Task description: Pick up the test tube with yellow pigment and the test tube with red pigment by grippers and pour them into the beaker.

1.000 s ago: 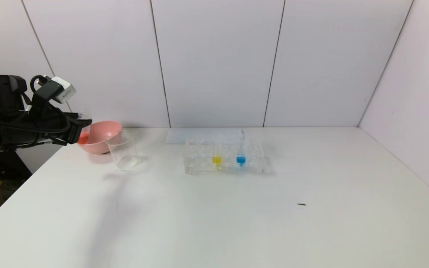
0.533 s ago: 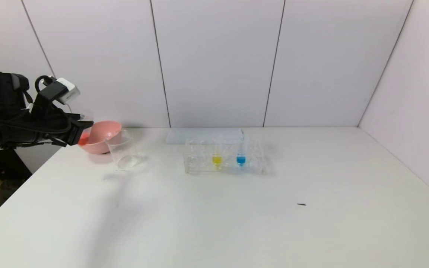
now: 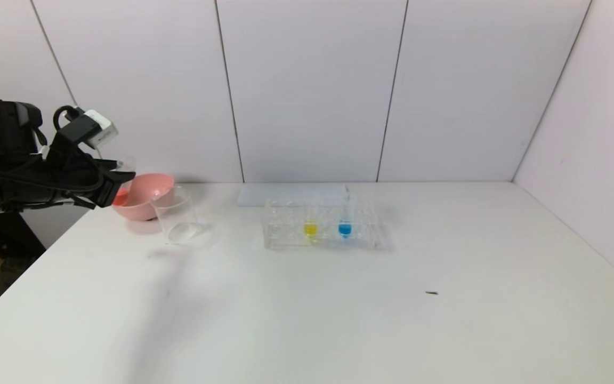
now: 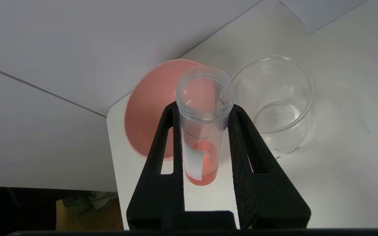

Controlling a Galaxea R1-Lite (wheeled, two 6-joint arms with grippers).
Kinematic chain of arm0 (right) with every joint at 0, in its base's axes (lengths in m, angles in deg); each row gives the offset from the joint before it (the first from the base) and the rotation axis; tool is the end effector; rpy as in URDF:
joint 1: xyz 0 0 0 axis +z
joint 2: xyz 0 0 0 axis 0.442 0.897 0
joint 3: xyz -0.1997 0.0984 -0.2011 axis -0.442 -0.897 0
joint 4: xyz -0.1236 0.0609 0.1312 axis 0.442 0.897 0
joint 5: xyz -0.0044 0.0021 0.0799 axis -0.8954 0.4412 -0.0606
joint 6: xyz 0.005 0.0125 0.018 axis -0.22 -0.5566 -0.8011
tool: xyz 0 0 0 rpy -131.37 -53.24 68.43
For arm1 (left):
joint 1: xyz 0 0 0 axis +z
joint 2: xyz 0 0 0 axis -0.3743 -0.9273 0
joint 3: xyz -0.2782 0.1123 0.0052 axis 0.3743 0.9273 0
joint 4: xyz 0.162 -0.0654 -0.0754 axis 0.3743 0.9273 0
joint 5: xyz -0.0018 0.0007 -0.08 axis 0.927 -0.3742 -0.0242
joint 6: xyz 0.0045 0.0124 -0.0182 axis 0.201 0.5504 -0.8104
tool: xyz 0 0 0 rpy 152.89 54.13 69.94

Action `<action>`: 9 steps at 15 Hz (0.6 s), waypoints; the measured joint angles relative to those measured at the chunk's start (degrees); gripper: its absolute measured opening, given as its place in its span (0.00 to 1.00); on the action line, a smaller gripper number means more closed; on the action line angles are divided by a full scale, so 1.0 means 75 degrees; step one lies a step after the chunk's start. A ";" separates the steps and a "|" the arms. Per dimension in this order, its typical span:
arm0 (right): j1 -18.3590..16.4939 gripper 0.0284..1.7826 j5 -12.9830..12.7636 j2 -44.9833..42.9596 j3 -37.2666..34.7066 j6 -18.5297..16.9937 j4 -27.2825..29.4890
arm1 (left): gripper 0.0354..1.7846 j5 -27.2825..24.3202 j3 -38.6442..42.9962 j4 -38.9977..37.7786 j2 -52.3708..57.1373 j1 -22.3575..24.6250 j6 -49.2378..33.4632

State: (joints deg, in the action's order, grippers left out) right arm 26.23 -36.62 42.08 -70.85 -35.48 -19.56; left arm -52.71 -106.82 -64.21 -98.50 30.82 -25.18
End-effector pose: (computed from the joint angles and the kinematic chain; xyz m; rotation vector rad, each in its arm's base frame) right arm -0.0230 0.0000 0.0759 -0.0014 -0.0018 0.0000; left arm 0.3264 0.0442 0.2138 0.5372 0.2671 -0.2325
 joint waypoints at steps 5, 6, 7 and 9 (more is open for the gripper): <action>0.0000 0.95 -0.0003 0.0000 0.0000 0.0000 0.0000 | 0.23 0.0036 -0.0099 0.0411 0.0000 -0.0033 0.0276; 0.0000 0.95 0.0000 0.0000 0.0000 0.0000 0.0000 | 0.23 0.0044 -0.0143 0.0571 0.0007 -0.0044 0.0343; 0.0000 0.95 0.0000 0.0000 0.0000 0.0000 0.0000 | 0.23 0.0044 -0.0213 0.0751 0.0015 -0.0054 0.0437; 0.0000 0.95 0.0000 0.0000 0.0000 0.0000 0.0000 | 0.23 0.0047 -0.0323 0.1063 0.0047 -0.0067 0.0559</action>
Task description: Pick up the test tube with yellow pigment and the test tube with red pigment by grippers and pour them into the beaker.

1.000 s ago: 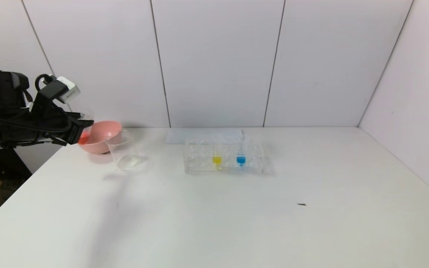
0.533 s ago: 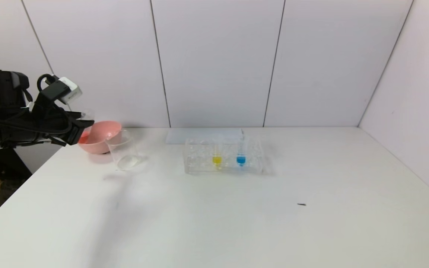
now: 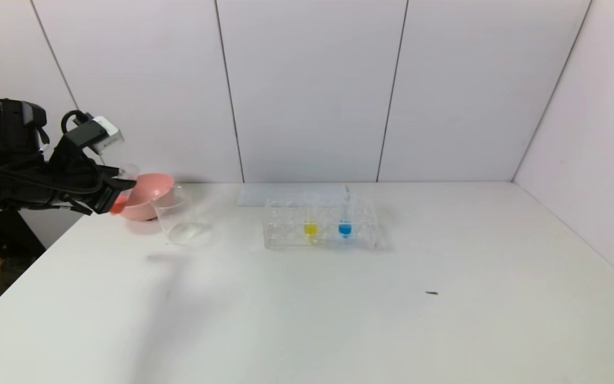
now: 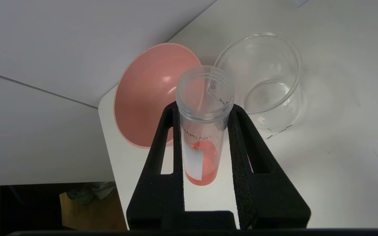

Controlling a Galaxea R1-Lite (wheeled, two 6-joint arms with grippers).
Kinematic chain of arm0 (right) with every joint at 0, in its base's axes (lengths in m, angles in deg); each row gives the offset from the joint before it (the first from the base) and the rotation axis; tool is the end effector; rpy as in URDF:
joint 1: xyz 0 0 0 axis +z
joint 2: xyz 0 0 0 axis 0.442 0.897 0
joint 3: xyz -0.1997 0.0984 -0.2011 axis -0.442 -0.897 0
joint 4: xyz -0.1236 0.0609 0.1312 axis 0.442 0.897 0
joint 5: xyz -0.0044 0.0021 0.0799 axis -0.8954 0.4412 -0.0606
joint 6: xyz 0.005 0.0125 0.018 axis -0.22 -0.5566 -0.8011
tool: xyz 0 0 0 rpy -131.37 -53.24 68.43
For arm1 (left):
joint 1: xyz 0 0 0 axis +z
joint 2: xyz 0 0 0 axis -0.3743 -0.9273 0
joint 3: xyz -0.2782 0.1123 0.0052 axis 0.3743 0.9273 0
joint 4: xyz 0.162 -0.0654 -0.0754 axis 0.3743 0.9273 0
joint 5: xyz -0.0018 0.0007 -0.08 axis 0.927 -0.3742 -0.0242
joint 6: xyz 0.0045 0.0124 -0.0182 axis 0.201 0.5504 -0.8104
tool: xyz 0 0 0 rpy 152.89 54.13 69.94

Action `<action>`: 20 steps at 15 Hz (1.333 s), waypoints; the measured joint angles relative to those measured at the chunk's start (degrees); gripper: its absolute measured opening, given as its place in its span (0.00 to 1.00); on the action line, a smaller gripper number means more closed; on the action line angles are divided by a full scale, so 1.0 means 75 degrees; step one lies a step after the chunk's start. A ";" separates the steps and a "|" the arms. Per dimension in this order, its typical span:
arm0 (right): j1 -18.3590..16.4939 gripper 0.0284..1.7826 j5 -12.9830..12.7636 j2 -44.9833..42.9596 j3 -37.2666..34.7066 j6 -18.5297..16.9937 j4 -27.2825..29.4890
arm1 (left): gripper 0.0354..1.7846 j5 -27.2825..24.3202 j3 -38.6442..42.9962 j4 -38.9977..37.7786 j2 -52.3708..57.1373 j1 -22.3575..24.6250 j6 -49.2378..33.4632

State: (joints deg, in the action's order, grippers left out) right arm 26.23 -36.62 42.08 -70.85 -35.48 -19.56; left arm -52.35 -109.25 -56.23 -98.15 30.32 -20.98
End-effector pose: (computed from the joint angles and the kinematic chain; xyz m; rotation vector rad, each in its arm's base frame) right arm -0.0230 0.0000 0.0759 -0.0014 -0.0018 0.0000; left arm 0.3239 0.0410 0.2145 0.5888 0.3437 -0.2749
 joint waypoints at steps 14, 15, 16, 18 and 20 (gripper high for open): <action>0.0000 0.95 0.0000 0.0000 0.0000 0.0000 0.0000 | 0.23 0.0000 -0.0471 0.0566 -0.0221 -0.0050 0.1052; 0.0000 0.95 -0.0003 0.0000 0.0000 0.0000 0.0000 | 0.23 0.0000 -0.0493 0.0572 -0.0236 -0.0047 0.1177; 0.0000 0.95 0.0000 0.0000 0.0000 0.0000 0.0000 | 0.23 0.0000 -0.0522 0.0574 -0.0254 -0.0047 0.1256; 0.0000 0.95 0.0000 0.0000 0.0000 0.0000 0.0000 | 0.23 0.0026 -0.0551 0.0577 -0.0301 -0.0042 0.1341; 0.0000 0.95 0.0000 0.0000 0.0000 0.0000 0.0000 | 0.23 0.0184 -0.0593 0.0577 -0.0375 -0.0042 0.1440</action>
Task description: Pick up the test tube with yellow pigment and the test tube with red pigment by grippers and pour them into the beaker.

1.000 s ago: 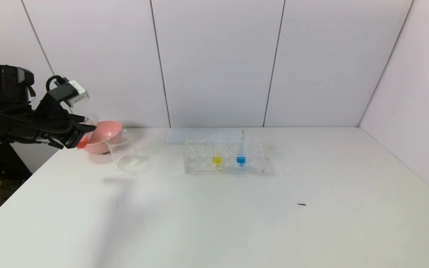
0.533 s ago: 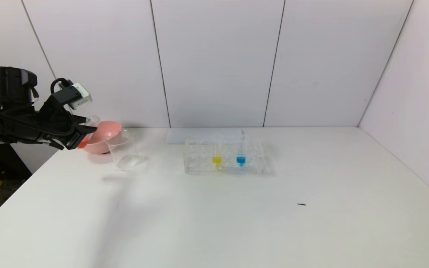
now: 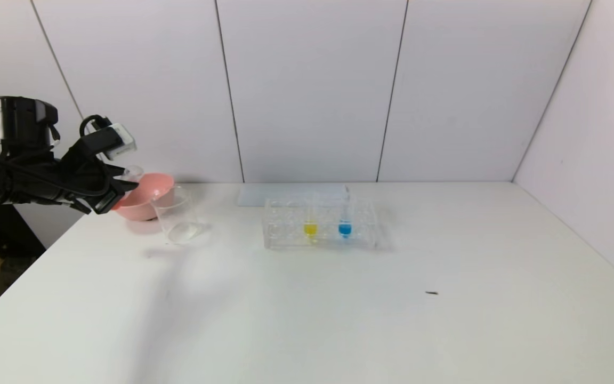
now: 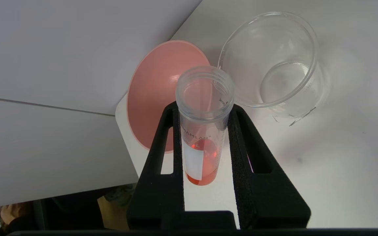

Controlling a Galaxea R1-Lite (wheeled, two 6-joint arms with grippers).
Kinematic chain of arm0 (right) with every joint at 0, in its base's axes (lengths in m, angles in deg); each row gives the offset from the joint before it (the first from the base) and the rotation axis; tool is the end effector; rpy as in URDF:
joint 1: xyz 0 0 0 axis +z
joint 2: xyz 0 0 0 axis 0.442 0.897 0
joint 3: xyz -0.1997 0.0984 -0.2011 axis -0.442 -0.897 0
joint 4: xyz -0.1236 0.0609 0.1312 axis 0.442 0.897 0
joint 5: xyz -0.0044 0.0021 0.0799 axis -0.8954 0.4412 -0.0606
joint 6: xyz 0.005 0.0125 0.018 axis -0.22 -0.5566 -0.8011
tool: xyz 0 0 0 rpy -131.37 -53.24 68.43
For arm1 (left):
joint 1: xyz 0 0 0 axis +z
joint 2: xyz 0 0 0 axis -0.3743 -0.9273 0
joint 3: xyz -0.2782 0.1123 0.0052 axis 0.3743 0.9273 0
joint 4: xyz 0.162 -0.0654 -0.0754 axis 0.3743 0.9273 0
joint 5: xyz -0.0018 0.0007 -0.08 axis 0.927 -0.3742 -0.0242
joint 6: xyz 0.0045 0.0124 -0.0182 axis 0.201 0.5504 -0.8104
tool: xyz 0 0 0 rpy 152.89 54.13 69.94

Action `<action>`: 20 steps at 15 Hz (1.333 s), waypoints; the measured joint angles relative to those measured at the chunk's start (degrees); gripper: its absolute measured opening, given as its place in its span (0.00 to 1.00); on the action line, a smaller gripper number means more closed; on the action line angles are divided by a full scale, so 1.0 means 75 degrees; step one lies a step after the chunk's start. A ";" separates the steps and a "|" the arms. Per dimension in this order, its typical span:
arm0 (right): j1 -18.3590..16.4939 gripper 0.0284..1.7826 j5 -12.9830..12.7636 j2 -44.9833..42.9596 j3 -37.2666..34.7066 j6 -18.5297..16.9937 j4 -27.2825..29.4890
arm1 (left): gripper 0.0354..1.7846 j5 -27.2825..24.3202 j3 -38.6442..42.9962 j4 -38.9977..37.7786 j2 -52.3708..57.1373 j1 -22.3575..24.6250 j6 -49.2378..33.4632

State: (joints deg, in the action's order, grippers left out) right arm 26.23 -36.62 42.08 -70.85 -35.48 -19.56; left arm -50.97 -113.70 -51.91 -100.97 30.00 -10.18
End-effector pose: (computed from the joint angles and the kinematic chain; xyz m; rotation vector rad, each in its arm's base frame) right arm -0.0230 0.0000 0.0759 -0.0014 -0.0018 0.0000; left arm 0.3375 0.0416 0.2127 0.7681 0.3716 -0.3125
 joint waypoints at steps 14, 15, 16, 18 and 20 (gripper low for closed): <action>0.0000 0.95 0.0000 0.0000 0.0000 0.0000 0.0000 | 0.23 0.0312 -0.0601 0.0393 -0.0307 0.0000 0.0990; 0.0000 0.95 0.0000 0.0000 0.0000 0.0000 0.0000 | 0.23 0.0328 -0.0639 0.0426 -0.0322 0.0003 0.1037; 0.0000 0.95 0.0000 0.0000 0.0000 0.0000 0.0000 | 0.23 0.0328 -0.0676 0.0496 -0.0336 -0.0002 0.1096; 0.0000 0.95 0.0000 0.0000 0.0000 0.0000 0.0000 | 0.23 0.0332 -0.0746 0.0683 -0.0351 -0.0011 0.1182; 0.0000 0.95 0.0000 0.0000 0.0000 0.0000 0.0000 | 0.23 0.0332 -0.0816 0.0871 -0.0348 -0.0015 0.1369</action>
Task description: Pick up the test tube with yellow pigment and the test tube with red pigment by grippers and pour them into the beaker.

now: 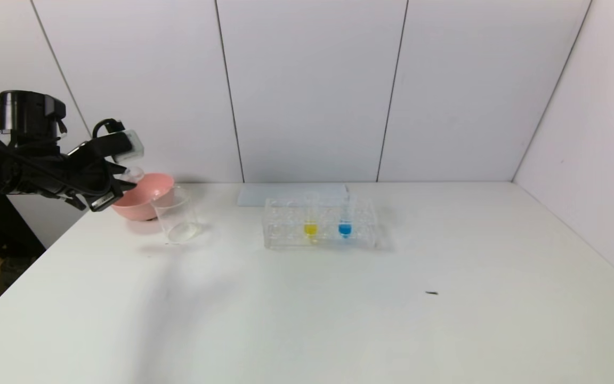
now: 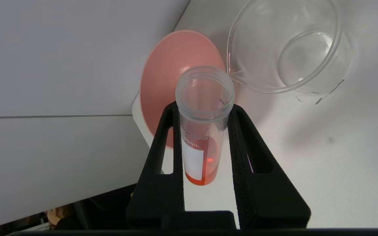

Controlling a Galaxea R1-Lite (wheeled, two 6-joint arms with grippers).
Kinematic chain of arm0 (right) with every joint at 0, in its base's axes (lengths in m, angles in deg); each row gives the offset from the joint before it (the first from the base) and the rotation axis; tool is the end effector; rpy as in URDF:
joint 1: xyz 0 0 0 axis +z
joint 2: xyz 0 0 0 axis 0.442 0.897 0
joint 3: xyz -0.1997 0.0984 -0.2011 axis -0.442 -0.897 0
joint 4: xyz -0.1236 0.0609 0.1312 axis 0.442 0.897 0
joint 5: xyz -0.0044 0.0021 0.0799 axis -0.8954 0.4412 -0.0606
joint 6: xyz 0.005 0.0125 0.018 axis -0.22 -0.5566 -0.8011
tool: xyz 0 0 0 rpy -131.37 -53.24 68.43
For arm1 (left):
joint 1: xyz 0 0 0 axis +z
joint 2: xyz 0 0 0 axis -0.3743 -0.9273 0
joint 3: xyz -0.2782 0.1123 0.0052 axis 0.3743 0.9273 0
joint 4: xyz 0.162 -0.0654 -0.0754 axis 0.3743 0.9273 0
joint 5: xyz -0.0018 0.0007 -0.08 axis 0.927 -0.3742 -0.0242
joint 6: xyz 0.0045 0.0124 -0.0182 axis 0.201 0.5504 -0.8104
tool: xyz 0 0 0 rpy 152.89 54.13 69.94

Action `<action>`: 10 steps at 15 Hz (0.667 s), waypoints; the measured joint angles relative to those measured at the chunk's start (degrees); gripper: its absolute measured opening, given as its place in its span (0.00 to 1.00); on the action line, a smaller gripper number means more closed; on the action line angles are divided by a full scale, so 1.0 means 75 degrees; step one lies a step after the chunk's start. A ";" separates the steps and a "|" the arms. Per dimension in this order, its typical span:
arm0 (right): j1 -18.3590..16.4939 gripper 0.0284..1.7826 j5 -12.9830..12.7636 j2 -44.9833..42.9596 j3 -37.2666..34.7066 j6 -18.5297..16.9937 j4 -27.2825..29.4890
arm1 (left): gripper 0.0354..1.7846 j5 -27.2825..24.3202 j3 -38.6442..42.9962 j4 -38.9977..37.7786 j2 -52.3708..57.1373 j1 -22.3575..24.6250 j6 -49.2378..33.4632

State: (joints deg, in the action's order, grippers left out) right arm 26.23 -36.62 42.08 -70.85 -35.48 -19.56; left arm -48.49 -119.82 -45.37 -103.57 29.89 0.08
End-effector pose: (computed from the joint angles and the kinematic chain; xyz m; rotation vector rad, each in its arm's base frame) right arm -0.0230 0.0000 0.0759 -0.0014 -0.0018 0.0000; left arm 0.3501 0.0437 0.2163 0.9406 0.4162 -0.3404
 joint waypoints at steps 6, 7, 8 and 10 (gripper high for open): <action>0.0000 0.95 0.0000 0.0000 0.0000 0.0000 0.0000 | 0.23 -0.0003 -0.0098 0.0033 -0.0041 -0.0005 0.0158; 0.0000 0.95 0.0000 0.0000 0.0000 0.0000 0.0000 | 0.23 0.0000 -0.0117 0.0026 -0.0044 -0.0005 0.0179; 0.0000 0.95 0.0000 0.0000 0.0000 0.0000 0.0000 | 0.23 0.0003 -0.0128 0.0029 -0.0046 -0.0005 0.0180; 0.0000 0.95 0.0000 0.0000 0.0000 0.0000 0.0000 | 0.23 0.0007 -0.0141 0.0036 -0.0046 -0.0005 0.0221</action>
State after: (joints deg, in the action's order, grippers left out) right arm 26.23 -36.62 42.08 -70.85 -35.48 -19.56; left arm -48.44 -120.88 -45.10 -103.92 29.86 1.74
